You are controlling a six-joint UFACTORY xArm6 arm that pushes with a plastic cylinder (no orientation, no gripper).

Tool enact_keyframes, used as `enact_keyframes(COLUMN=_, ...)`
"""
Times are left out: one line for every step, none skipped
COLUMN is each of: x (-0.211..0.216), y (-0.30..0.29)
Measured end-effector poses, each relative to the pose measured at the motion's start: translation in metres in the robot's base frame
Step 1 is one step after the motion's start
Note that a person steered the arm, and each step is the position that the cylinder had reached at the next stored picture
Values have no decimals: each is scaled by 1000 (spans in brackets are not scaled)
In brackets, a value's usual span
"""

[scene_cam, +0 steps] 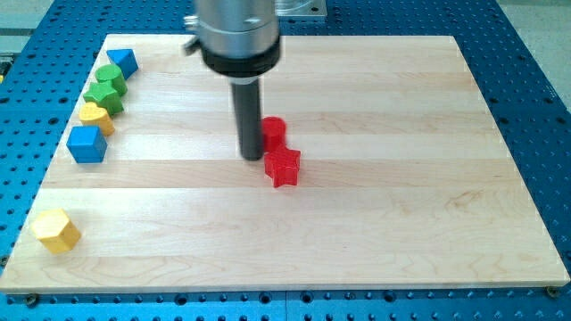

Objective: Place the green circle diagonal to the green star

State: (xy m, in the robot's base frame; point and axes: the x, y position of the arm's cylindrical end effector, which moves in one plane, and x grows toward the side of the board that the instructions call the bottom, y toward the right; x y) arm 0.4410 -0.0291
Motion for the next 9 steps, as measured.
enact_keyframes(x=1, y=-12)
enact_keyframes(x=82, y=-128)
enact_keyframes(x=99, y=-221)
enact_keyframes(x=25, y=-274)
enact_keyframes(x=-65, y=-274)
enact_keyframes(x=-128, y=-266)
enact_keyframes(x=-105, y=-193)
enact_keyframes(x=-106, y=-96)
enact_keyframes(x=-113, y=-97)
